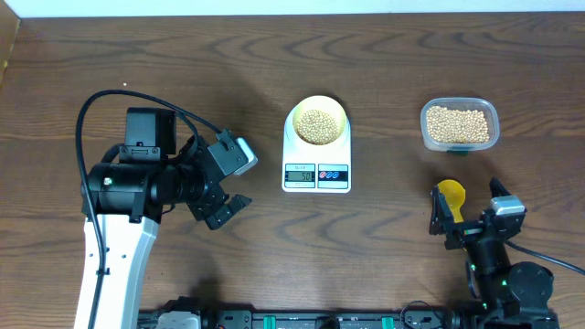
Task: Scoop item into bowl and weigh 50g on scale
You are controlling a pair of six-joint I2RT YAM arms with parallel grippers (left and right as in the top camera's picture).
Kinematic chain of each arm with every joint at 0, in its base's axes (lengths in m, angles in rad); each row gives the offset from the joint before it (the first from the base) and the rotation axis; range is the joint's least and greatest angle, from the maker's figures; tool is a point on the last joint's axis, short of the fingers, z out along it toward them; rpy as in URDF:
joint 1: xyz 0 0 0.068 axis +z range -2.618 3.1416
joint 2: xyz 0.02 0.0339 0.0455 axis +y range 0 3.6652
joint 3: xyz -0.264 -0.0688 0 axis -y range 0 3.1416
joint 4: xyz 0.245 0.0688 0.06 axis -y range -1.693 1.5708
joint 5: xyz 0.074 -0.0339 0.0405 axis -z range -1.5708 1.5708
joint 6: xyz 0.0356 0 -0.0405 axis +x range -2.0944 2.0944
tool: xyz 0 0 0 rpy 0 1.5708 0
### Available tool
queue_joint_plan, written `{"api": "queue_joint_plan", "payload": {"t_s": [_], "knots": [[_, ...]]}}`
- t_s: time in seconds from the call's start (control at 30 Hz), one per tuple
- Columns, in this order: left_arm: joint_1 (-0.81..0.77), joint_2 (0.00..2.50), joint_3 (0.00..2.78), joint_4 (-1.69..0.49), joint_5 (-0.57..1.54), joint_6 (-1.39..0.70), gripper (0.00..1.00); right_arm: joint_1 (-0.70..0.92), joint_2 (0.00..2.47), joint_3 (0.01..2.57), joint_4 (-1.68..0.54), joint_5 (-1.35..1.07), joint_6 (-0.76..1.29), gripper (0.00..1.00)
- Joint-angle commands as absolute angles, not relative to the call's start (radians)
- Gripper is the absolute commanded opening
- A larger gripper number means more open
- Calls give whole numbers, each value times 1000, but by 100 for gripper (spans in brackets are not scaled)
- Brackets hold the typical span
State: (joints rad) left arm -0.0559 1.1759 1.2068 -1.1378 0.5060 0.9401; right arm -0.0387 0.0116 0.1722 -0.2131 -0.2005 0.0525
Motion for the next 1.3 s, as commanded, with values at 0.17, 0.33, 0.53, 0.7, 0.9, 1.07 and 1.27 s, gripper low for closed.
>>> {"api": "queue_joint_plan", "payload": {"t_s": [0.17, 0.33, 0.53, 0.7, 0.9, 1.07, 1.27], "knots": [[-52, 1169, 1217, -1140, 505, 949, 98, 2, 5, 56, -91, -185, -61, 99], [-52, 1169, 1217, -1140, 505, 949, 98, 17, 5, 50, -90, -185, -88, 99], [-52, 1169, 1217, -1140, 505, 949, 98, 28, 5, 4, -47, -185, -88, 99], [-52, 1169, 1217, -1140, 505, 949, 98, 30, 5, 6, -60, -184, -92, 99], [-52, 1169, 1217, -1140, 505, 949, 98, 30, 5, 6, -66, -149, -91, 99], [-52, 1169, 1217, -1140, 505, 949, 98, 35, 5, 6, -66, -162, -91, 99], [-52, 1169, 1217, -1140, 505, 949, 98, 35, 5, 6, -63, -163, -91, 99]]}}
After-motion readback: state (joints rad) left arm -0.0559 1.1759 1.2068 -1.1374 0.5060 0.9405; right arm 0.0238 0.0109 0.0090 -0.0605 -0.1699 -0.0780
